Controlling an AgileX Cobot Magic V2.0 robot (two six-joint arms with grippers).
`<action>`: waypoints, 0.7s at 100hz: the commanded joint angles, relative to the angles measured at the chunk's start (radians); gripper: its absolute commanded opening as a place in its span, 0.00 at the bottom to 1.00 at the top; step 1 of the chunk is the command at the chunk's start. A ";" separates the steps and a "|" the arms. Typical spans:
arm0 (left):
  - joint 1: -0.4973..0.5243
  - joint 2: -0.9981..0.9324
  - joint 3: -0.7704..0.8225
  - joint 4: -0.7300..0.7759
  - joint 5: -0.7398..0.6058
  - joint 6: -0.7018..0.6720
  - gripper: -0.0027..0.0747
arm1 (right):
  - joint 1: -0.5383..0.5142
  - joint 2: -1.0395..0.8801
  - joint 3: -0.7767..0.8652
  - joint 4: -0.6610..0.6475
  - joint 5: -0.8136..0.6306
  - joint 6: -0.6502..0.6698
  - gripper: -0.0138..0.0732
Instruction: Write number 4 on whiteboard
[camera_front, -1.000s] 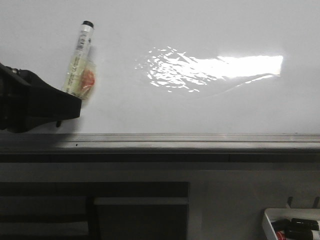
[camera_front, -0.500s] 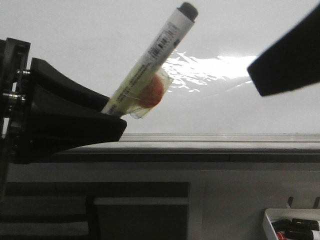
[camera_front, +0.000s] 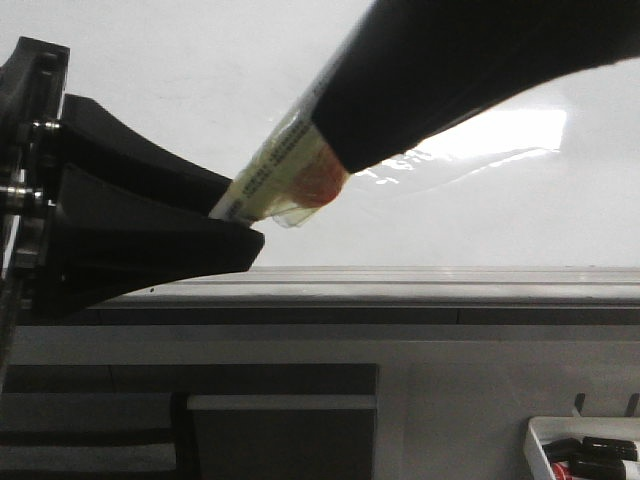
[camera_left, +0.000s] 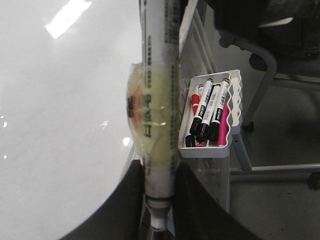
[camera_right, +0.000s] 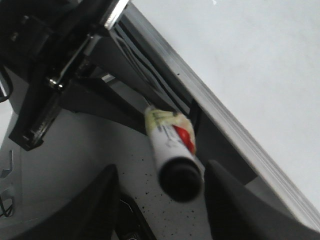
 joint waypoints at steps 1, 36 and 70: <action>-0.005 -0.024 -0.025 -0.031 -0.070 0.001 0.01 | 0.013 0.012 -0.053 -0.014 -0.090 -0.014 0.56; -0.005 -0.024 -0.025 -0.031 -0.074 0.001 0.01 | 0.013 0.034 -0.061 -0.039 -0.103 -0.014 0.48; -0.005 -0.024 -0.025 -0.031 -0.074 0.001 0.02 | 0.013 0.049 -0.061 -0.039 -0.130 -0.014 0.09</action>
